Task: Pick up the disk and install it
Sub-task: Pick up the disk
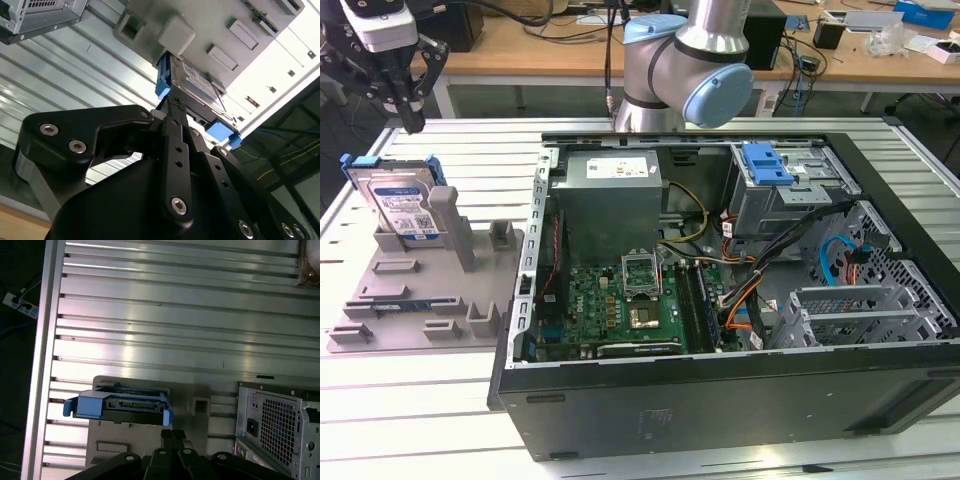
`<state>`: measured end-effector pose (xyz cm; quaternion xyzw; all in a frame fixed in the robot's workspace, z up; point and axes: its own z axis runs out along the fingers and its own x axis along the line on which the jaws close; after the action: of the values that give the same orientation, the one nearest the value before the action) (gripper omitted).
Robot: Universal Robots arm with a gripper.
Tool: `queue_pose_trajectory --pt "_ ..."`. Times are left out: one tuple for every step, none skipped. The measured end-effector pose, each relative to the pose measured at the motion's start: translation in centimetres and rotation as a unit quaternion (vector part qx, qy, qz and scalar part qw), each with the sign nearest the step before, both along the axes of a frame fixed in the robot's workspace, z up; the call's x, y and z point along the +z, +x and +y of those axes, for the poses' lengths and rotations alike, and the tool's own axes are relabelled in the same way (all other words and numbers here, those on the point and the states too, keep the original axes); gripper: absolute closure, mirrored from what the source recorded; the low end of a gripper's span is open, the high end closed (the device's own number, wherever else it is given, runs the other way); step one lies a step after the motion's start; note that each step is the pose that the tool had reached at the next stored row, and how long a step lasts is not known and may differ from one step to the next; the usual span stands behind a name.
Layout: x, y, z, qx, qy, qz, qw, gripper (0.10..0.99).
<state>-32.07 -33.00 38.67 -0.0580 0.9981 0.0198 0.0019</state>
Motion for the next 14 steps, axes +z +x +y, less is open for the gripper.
queue_pose_trajectory --pt "-0.09 0.00 0.00 0.016 0.0001 0.0000 0.9999 0.980" --pt "-0.15 0.00 0.00 0.026 0.0003 0.0000 0.9997 0.980" --pt "-0.20 0.00 0.00 0.035 0.0004 0.0000 0.9994 0.980" --pt "-0.26 0.00 0.00 0.049 0.0004 0.0000 0.9988 0.980" --pt "-0.30 0.00 0.00 0.055 0.0005 0.0000 0.9985 0.980" --pt "-0.34 -0.01 0.00 0.063 0.0005 0.0000 0.9980 0.973" --pt "-0.37 -0.01 0.00 0.071 0.0005 0.0000 0.9974 0.851" --pt "-0.39 -0.02 0.00 0.078 0.0005 0.0001 0.9970 0.851" --pt "-0.41 -0.03 0.01 0.084 0.0005 0.0001 0.9965 0.792" --pt "-0.43 -0.05 0.02 0.089 0.0005 0.0001 0.9960 0.729" --pt "-0.45 -0.07 0.04 0.095 0.0005 0.0001 0.9955 0.729" --pt "-0.47 -0.08 0.05 0.100 0.0005 0.0000 0.9950 0.671" --pt "-0.49 -0.10 0.06 0.107 0.0005 0.0001 0.9943 0.604" --pt "-0.50 -0.11 0.08 0.112 0.0005 0.0001 0.9937 0.604"
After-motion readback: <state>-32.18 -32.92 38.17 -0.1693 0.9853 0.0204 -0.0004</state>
